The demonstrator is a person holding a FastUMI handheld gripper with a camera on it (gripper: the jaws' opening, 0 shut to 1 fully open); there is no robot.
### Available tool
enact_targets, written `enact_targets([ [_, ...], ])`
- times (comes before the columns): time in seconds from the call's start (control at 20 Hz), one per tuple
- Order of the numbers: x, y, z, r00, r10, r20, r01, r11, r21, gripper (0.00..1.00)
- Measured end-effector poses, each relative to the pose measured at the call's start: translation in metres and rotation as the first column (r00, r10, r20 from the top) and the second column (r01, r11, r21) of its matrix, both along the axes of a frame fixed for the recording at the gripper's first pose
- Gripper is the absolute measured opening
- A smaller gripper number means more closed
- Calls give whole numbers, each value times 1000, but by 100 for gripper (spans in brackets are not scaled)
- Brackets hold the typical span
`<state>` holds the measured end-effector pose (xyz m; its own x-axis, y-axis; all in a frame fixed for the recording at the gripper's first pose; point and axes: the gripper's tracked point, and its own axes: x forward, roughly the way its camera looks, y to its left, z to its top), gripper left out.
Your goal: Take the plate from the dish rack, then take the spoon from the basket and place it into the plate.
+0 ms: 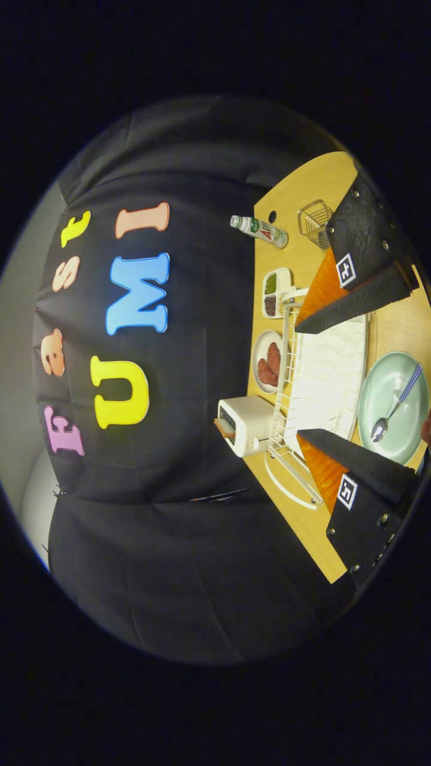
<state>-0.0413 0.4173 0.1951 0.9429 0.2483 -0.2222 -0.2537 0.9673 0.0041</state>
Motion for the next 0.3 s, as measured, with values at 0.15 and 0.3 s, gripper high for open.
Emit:
enact_targets([
  [0.15,13,-23,51,997,-32,66,27,997,72,97],
  [0.3,25,-76,94,987,-118,110,103,986,132,97],
])
